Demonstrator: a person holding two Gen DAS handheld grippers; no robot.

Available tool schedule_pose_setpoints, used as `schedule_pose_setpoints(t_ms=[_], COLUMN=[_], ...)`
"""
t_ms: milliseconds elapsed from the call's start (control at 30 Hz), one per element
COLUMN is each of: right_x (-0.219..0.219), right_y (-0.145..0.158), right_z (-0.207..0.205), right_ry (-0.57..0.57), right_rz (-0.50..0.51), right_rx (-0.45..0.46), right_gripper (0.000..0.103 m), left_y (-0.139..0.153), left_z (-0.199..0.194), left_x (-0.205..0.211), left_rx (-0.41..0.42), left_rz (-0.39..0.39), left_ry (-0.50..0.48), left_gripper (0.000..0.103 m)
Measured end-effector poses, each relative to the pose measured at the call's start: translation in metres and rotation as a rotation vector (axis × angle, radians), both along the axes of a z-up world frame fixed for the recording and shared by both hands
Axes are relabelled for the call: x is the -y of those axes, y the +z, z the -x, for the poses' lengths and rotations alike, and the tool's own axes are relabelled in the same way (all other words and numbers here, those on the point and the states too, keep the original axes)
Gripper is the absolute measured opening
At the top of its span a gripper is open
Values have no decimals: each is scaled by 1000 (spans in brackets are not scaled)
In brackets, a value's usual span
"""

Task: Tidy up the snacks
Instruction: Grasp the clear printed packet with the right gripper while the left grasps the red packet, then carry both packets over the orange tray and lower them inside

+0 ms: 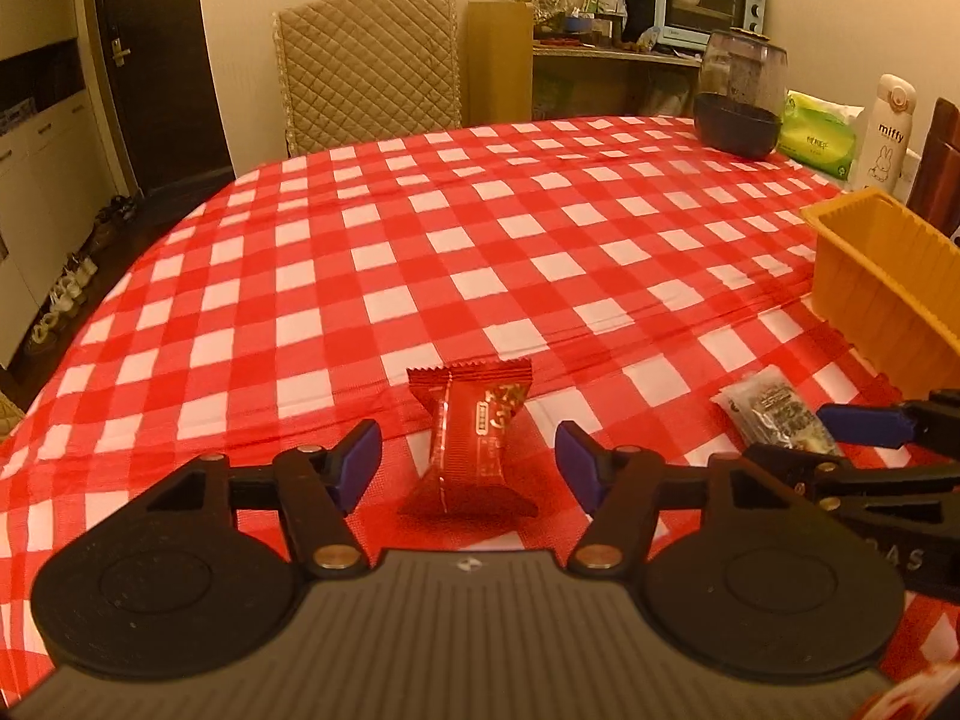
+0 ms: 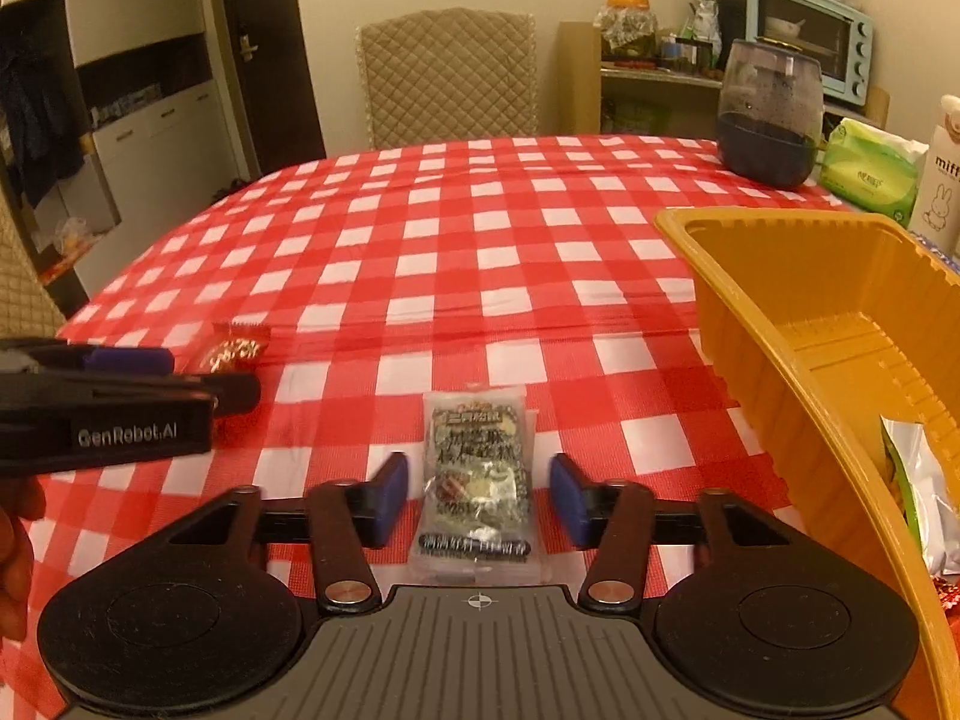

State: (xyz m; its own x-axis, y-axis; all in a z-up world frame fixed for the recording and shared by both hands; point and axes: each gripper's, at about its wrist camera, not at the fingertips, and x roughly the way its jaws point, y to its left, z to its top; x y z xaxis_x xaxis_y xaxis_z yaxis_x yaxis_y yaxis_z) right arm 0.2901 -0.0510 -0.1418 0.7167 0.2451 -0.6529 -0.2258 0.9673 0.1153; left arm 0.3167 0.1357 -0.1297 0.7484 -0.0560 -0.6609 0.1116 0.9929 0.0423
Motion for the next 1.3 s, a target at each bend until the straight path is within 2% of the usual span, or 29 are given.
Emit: schedule_pose_setpoints(t_ms=[200, 267, 333, 467, 533, 600, 767, 900, 1167, 1300], right_x=[0, -1, -1, 0, 0, -1, -1, -2, -2, -3], right_y=[-2, -3, -3, -3, -3, -4, -4, -5, -5, -5], right_z=[-2, -2, -2, -2, -2, -2, -2, -1, -1, 0], right_ry=[-6, -8, -9, -11, -12, -13, -12, -6, -7, -6], right_rz=[-2, -3, -4, -7, -5, -3, 0, 10, 12, 14], right_rx=[-1, 2, 3, 6, 9, 12, 16, 21, 23, 23], right_gripper=[55, 55, 55, 55, 55, 55, 55, 55, 55, 54], left_y=[-1, -1, -2, -5, -6, -6, -7, -10, -13, -11], left_z=[1, 1, 1, 2, 1, 1, 2, 3, 3, 2], left_x=[-3, -2, 0, 2, 1, 1, 3, 14, 13, 12], left_rx=[8, 9, 6, -2, -8, -8, -10, -2, 9, 2], left_rz=[0, -1, -11, -14, -10, -8, -27, -119, -117, -94], left_ry=[-2, -8, -19, -25, -25, -26, -34, -49, -43, -44], left_gripper=[62, 57, 48, 40, 30, 26, 25, 26, 30, 25])
